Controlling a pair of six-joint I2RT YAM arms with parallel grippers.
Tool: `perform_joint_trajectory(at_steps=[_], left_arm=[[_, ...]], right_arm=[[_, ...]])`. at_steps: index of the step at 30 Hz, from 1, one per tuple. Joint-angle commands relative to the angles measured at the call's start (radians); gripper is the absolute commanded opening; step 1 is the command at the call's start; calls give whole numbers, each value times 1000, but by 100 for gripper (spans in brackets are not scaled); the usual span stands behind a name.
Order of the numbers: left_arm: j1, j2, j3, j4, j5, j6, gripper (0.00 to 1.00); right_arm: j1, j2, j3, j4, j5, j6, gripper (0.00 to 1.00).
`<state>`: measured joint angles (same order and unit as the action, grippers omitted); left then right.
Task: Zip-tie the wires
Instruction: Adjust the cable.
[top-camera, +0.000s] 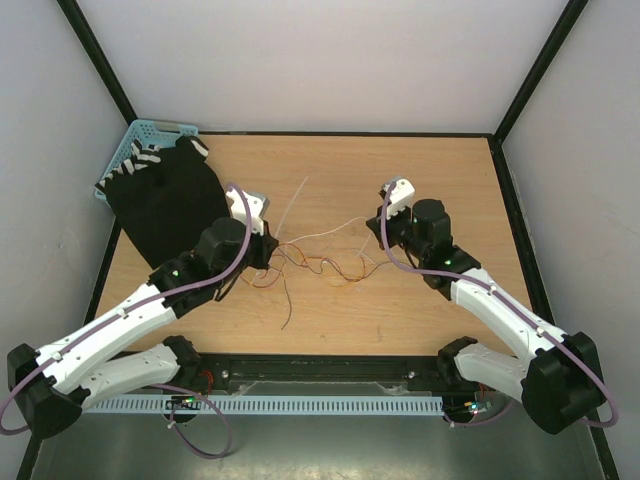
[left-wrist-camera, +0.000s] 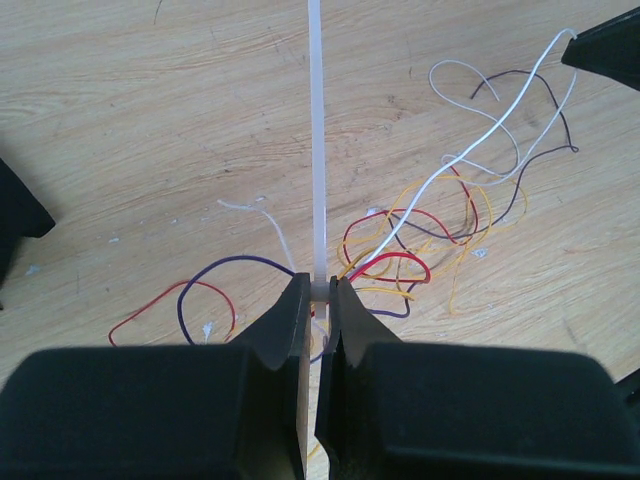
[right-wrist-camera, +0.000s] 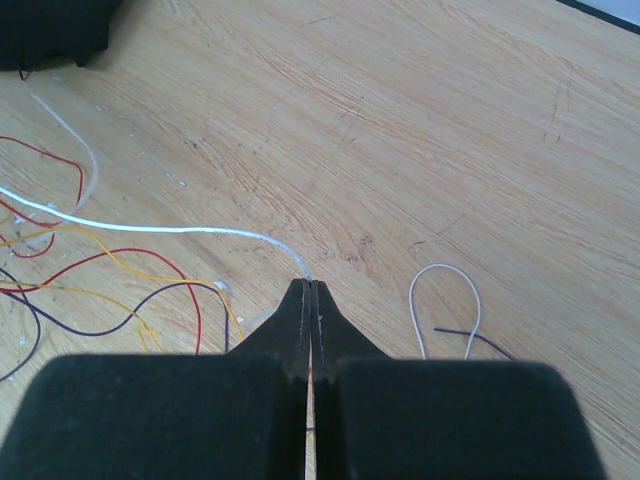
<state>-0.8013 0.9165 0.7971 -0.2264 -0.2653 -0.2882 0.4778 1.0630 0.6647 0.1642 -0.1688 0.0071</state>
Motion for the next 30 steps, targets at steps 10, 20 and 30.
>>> perform_joint_trajectory(at_steps=[10, 20, 30], left_arm=[[29, -30, 40, -26, -3, 22, 0], [34, -29, 43, -31, 3, 21, 0], [34, 3, 73, -32, 8, 42, 0]], right_arm=[[-66, -18, 3, -46, 127, 100, 0], [-124, -3, -6, 23, -149, 112, 17], [-123, -74, -17, 110, -349, 111, 61]])
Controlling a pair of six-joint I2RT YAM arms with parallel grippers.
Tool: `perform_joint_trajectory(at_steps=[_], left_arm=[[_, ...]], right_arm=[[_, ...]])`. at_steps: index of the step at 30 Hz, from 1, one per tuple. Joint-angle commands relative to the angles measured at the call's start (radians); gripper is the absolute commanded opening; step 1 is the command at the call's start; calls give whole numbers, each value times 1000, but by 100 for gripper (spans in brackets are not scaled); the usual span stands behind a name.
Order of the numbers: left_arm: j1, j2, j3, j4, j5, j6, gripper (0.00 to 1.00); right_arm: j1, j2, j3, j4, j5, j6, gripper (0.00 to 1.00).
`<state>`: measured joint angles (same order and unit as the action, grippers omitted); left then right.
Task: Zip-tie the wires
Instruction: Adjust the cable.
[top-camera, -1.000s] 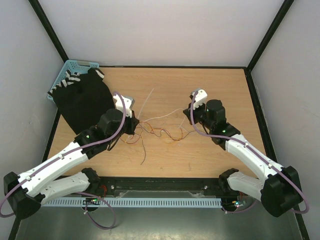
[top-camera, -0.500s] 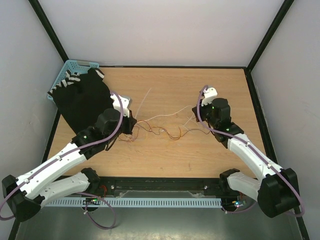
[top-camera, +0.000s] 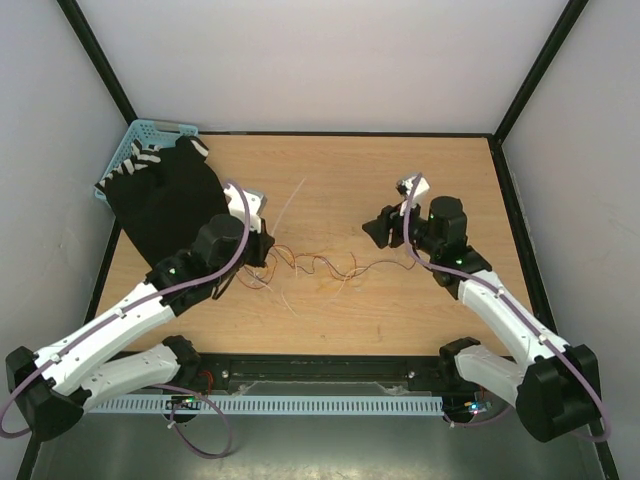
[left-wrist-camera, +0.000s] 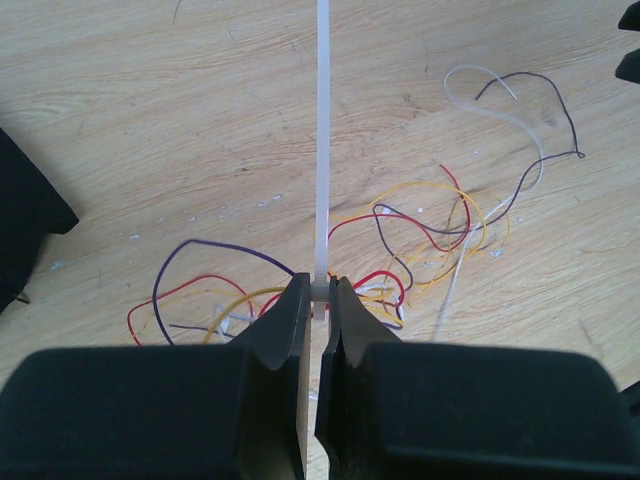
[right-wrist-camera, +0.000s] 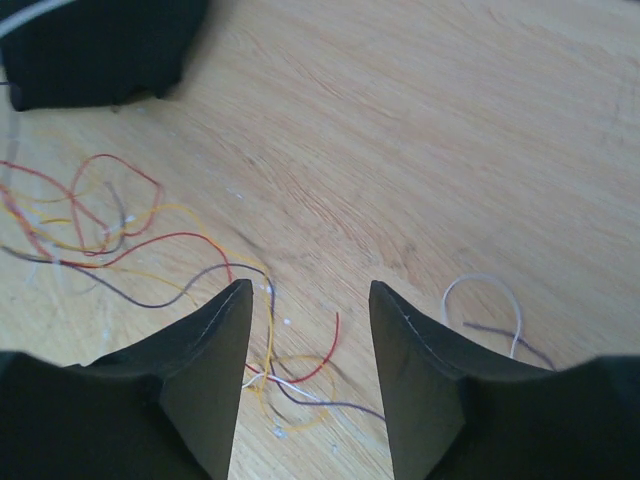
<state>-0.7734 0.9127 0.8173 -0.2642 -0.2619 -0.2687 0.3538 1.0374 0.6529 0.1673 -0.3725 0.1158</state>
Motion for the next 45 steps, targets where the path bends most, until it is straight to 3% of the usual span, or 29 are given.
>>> perform_joint_trajectory(at_steps=[1, 5, 9, 16, 38, 45], left_arm=[[7, 8, 56, 6, 7, 24, 0], [8, 18, 65, 6, 9, 24, 0], [6, 27, 68, 6, 14, 22, 0], [8, 31, 70, 6, 18, 17, 0], [7, 46, 80, 13, 40, 10, 0], [6, 55, 80, 20, 45, 7, 0]], right_arm=[[3, -57, -17, 136, -184, 5, 61], [66, -70, -103, 298, -294, 23, 62], [162, 1, -118, 329, -250, -11, 62], [217, 128, -133, 406, -260, -37, 62], [361, 405, -13, 413, -195, -135, 62], [364, 436, 17, 412, -204, -151, 55]])
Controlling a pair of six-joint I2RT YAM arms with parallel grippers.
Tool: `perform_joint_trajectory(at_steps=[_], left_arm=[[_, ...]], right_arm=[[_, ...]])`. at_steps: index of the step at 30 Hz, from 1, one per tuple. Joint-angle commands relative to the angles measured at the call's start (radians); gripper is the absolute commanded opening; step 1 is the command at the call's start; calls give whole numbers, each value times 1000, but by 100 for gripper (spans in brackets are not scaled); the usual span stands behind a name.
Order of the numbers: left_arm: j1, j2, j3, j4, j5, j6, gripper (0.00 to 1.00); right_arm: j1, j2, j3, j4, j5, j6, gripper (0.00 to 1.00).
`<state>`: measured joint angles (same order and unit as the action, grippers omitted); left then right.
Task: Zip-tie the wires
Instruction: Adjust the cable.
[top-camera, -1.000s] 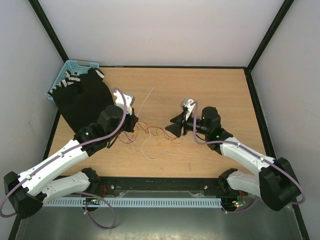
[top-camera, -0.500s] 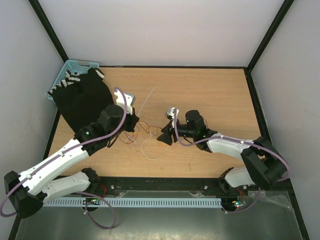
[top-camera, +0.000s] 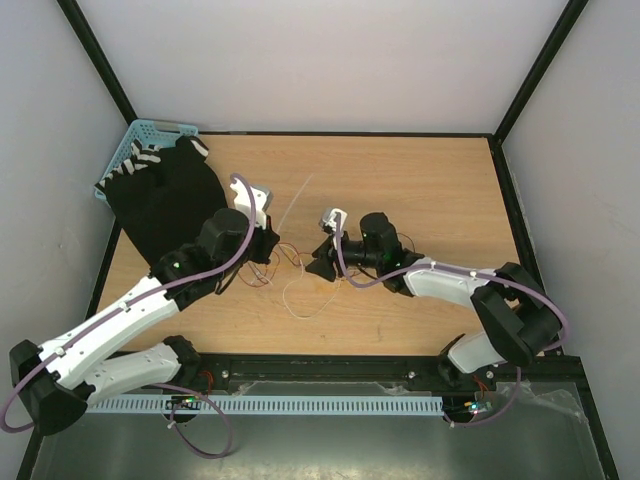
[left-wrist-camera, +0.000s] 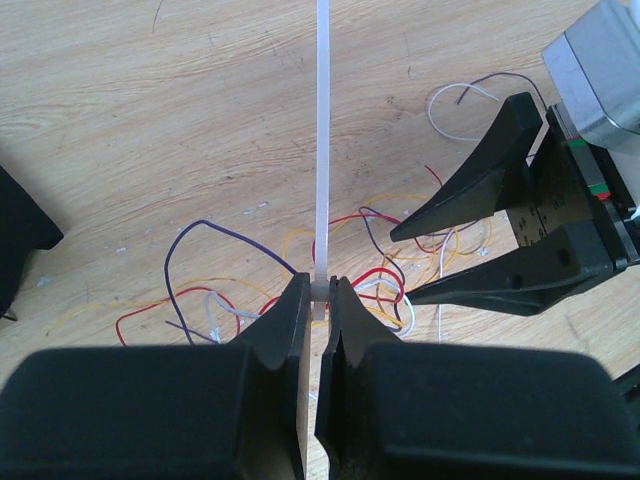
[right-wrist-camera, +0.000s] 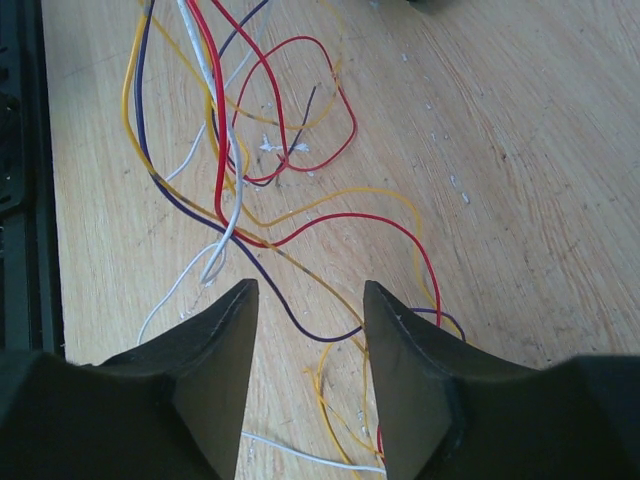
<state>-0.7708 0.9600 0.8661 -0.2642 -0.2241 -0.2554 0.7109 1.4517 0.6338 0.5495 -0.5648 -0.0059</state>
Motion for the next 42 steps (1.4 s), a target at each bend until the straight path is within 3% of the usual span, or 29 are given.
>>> perform_joint_trajectory(at_steps=[1, 20, 22, 28, 30, 42], left_arm=[[5, 8, 30, 22, 8, -8, 0], [5, 20, 21, 36, 7, -14, 0], [4, 19, 21, 36, 9, -16, 0], [4, 18, 18, 36, 4, -12, 0], [8, 15, 16, 32, -8, -7, 0], [67, -49, 1, -1, -6, -3, 0]], right_arm=[[7, 27, 41, 24, -12, -34, 54], [21, 55, 56, 20, -67, -52, 44], [21, 56, 61, 21, -65, -52, 39], [20, 49, 66, -1, -69, -48, 7], [20, 32, 61, -22, -66, -51, 0], [-36, -186, -11, -209, 85, -70, 0]])
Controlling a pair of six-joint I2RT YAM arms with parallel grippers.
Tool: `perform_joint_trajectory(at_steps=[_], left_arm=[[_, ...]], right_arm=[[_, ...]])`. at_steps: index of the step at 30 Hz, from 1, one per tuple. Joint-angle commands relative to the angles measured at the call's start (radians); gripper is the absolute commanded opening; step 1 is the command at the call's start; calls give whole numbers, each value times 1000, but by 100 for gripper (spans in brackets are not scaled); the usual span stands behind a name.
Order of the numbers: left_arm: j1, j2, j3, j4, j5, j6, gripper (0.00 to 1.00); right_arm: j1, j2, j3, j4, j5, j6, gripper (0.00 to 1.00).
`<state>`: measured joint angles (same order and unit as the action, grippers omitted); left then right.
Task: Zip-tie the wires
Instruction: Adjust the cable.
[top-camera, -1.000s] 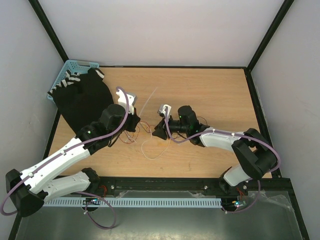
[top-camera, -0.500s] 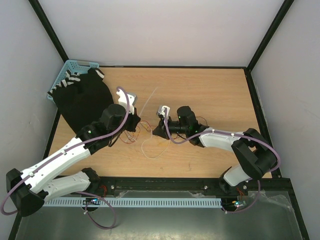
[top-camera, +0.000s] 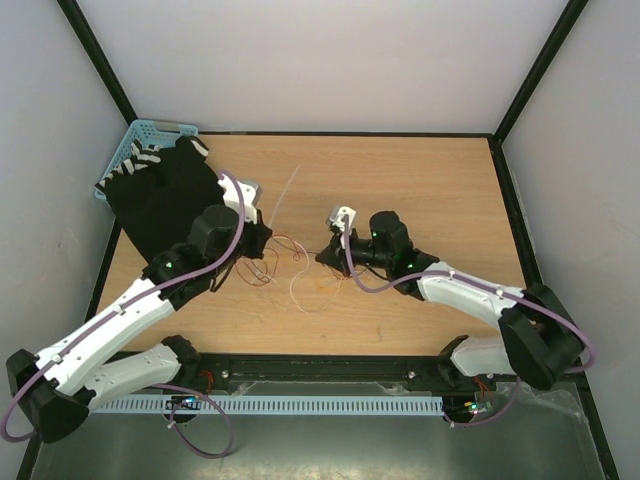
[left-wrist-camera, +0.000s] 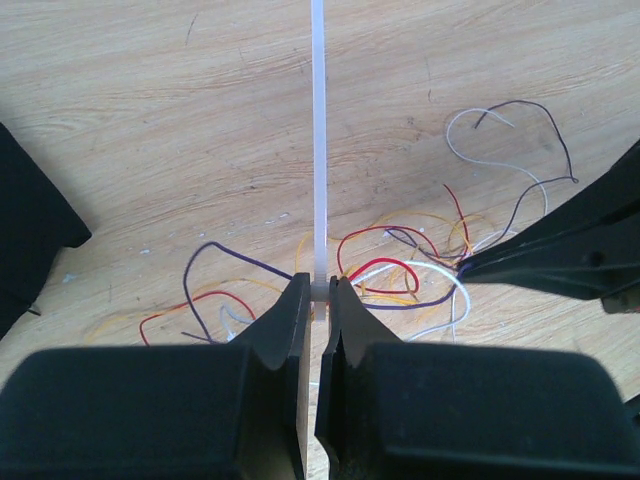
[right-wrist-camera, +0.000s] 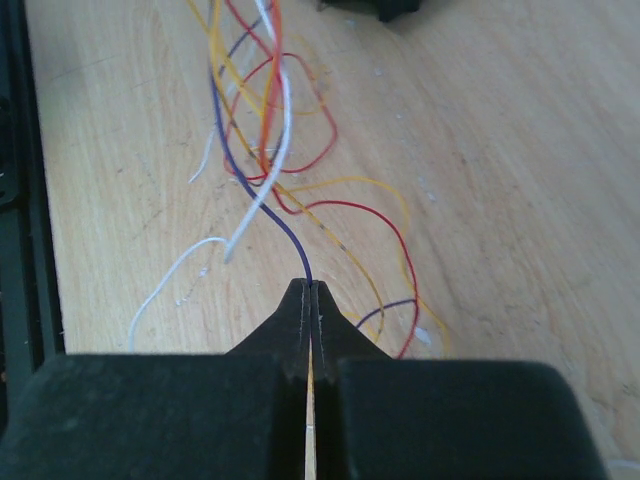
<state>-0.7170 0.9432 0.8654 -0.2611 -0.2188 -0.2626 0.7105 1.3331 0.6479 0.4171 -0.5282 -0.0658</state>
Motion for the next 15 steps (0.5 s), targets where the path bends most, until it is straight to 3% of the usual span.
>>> perform_joint_trajectory(at_steps=[1, 15], left_arm=[[15, -36, 0, -7, -11, 4, 0], [36, -61, 6, -33, -11, 10, 0]], right_arm=[[-51, -84, -29, -89, 56, -7, 0], [-184, -201, -76, -156, 278, 100, 0]])
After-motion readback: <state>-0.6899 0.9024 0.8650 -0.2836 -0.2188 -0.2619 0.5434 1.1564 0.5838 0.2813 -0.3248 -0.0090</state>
